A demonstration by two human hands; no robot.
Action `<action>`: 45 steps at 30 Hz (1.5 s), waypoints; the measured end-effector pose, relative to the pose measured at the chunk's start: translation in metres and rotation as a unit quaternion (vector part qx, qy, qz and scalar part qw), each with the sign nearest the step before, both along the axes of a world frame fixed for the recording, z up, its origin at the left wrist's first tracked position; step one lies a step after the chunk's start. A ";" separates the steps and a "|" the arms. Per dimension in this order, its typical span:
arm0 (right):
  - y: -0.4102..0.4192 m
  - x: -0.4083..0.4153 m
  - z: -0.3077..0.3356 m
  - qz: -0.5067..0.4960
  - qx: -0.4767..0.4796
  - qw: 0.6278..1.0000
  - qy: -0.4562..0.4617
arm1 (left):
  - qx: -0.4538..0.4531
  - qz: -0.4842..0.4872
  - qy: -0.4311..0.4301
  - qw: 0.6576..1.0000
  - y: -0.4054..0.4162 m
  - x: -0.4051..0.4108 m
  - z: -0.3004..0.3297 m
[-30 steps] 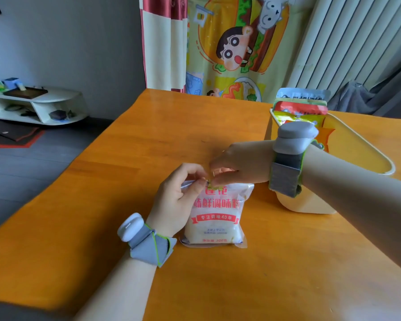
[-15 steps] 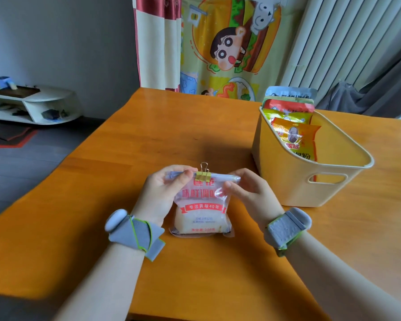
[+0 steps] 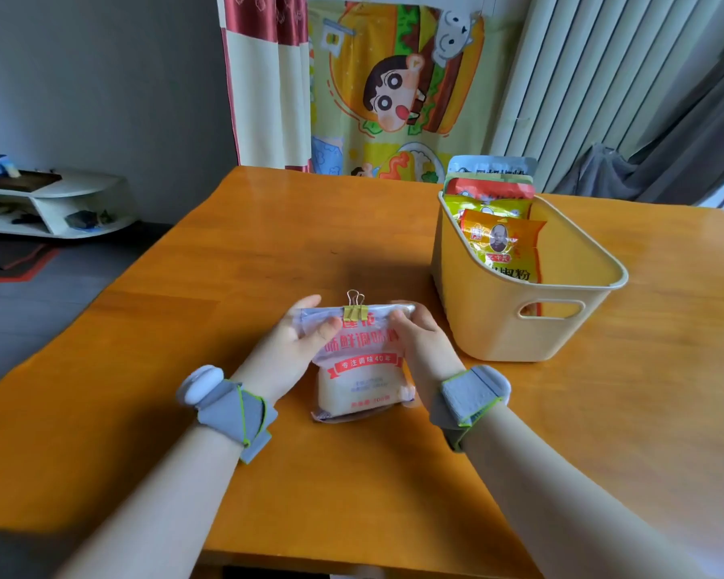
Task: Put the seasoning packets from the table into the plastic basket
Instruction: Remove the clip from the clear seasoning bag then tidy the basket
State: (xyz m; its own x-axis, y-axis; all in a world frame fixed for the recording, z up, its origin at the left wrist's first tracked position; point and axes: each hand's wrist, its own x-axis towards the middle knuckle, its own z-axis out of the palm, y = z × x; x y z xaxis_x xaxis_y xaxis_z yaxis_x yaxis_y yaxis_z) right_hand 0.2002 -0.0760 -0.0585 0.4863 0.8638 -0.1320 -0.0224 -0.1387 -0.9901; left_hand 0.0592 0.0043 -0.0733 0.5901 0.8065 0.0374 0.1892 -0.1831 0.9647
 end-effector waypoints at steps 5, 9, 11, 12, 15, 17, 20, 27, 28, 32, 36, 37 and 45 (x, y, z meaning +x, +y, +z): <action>-0.007 0.009 -0.007 0.151 -0.008 0.988 -0.032 | 0.043 -0.074 0.221 0.971 -0.012 -0.016 -0.002; -0.007 0.019 -0.015 0.233 -0.010 0.965 -0.116 | 0.123 -0.055 0.230 0.964 -0.018 -0.013 -0.007; -0.009 0.021 -0.014 0.230 -0.039 0.951 -0.203 | 0.157 -0.045 0.215 0.963 -0.021 -0.011 -0.004; -0.010 0.022 -0.015 0.224 -0.051 0.943 -0.242 | 0.164 -0.047 0.210 0.963 -0.022 -0.011 -0.003; -0.014 0.026 -0.020 0.223 -0.052 0.927 -0.298 | 0.144 -0.066 0.189 0.969 -0.022 -0.014 0.003; -0.022 0.028 -0.009 0.229 -0.034 0.939 -0.255 | 0.094 -0.082 0.153 0.980 -0.022 -0.013 0.010; -0.035 0.032 0.011 0.270 0.044 0.958 -0.083 | 0.035 -0.066 0.080 0.994 -0.023 -0.008 0.024; -0.047 0.041 0.052 0.194 0.197 0.961 -0.017 | 0.075 -0.117 -0.046 0.989 -0.034 0.014 0.082; -0.048 0.045 0.058 0.167 0.226 0.960 -0.015 | 0.070 -0.105 -0.079 0.989 -0.034 0.022 0.088; -0.052 0.053 0.081 0.089 0.299 0.948 0.068 | -0.022 -0.082 -0.274 0.958 -0.044 0.054 0.099; -0.060 0.069 0.097 0.039 0.309 0.940 0.136 | -0.157 -0.102 -0.329 0.926 -0.047 0.090 0.097; -0.063 0.076 0.098 0.028 0.304 0.942 0.142 | -0.125 -0.107 -0.280 0.946 -0.045 0.097 0.094; -0.072 0.104 0.095 -0.004 0.255 0.962 0.097 | 0.505 -0.154 0.169 0.832 -0.032 0.128 0.063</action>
State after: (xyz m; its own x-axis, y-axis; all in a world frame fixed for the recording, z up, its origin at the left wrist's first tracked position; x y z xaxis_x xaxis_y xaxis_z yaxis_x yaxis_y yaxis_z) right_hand 0.3045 -0.1484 0.0370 0.5027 0.8366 0.2179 -0.2134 0.3643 -0.9065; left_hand 0.1875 -0.0282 -0.0101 0.8779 0.2731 0.3933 0.2125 -0.9583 0.1910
